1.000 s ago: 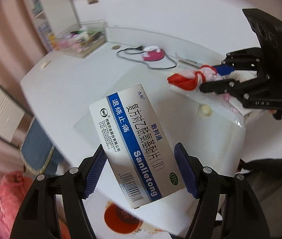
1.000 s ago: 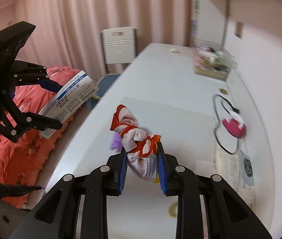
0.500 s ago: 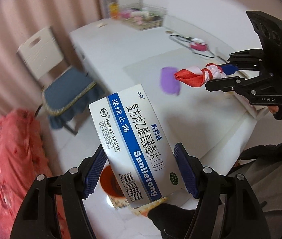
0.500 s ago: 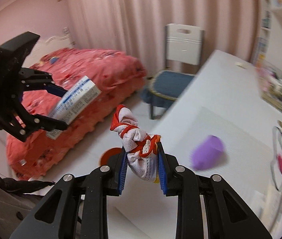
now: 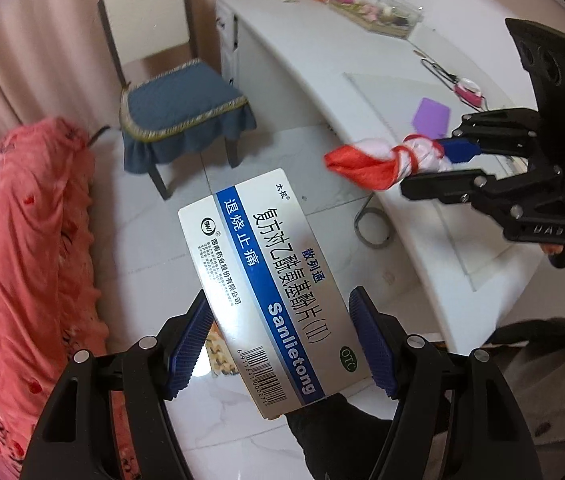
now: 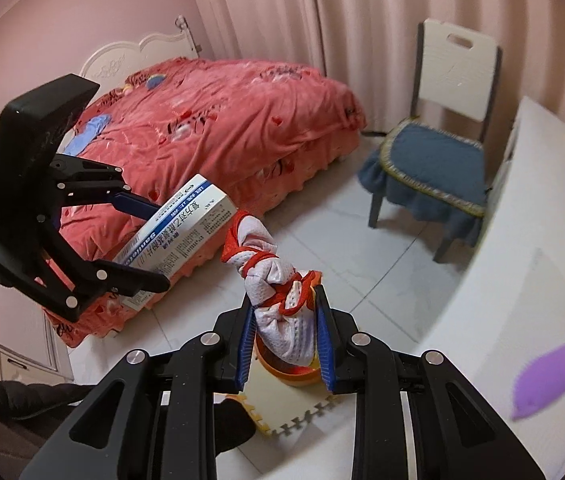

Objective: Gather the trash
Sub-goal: 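Carry the sock bundle and Sanlietong box with both tools over the orange bin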

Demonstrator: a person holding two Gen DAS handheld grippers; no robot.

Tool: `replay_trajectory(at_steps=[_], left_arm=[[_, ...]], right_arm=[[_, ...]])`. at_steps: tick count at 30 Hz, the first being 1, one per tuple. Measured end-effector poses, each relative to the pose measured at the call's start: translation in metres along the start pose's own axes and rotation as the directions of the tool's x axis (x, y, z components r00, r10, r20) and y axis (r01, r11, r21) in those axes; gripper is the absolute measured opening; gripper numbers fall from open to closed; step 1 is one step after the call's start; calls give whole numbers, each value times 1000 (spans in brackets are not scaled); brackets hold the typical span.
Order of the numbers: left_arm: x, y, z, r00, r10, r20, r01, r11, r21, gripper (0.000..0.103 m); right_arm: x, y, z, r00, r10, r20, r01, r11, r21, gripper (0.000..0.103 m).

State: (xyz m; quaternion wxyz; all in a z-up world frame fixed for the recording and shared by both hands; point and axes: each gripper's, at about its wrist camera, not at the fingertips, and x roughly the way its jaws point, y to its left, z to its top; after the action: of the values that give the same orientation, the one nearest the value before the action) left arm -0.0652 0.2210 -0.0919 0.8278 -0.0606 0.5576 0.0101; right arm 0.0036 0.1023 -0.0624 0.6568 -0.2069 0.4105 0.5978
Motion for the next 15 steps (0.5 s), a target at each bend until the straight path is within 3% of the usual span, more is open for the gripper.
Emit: replay_trajectory(at_steps=[15], left_arm=[[118, 76, -24, 984, -115, -136, 103, 990, -95, 70]], right_arm=[[170, -19, -7, 978, -31, -206, 54, 993, 107, 27]])
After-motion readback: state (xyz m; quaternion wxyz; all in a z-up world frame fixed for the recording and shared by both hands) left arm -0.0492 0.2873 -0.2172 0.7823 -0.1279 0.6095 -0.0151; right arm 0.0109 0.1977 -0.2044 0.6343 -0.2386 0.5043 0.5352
